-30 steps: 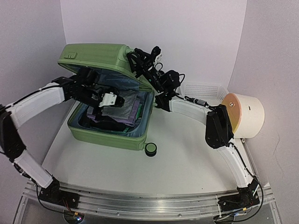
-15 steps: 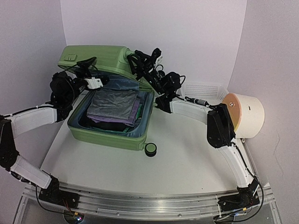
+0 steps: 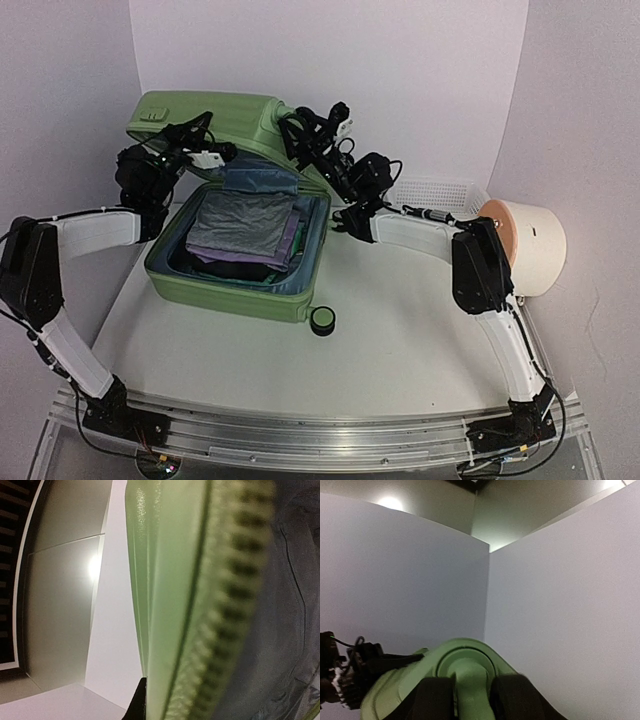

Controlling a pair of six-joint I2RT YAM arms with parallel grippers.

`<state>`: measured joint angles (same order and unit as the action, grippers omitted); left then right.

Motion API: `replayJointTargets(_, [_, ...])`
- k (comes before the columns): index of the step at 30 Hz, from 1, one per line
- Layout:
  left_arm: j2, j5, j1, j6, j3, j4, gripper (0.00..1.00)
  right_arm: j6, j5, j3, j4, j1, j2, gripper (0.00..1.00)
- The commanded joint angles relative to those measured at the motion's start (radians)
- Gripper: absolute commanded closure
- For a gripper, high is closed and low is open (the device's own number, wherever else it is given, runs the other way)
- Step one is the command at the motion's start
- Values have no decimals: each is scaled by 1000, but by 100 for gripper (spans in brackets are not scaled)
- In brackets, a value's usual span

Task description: Open, take out, and arrange the luggage

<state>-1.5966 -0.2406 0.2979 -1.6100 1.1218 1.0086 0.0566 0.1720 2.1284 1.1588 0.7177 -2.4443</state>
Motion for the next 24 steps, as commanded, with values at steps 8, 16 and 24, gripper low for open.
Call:
replayJointTargets(8, [-307,125,3,-102,469,-118,100,124,-564,-597,-288,-96,424,2])
replayJointTargets(16, [-594,204,3,-123,856,-158,100,526,-429,-631,-871,-52,417,12])
replayJointTargets(24, [-759,204,0,-118,1095,-221,100,696,-239,-583,-964,-12,287,46])
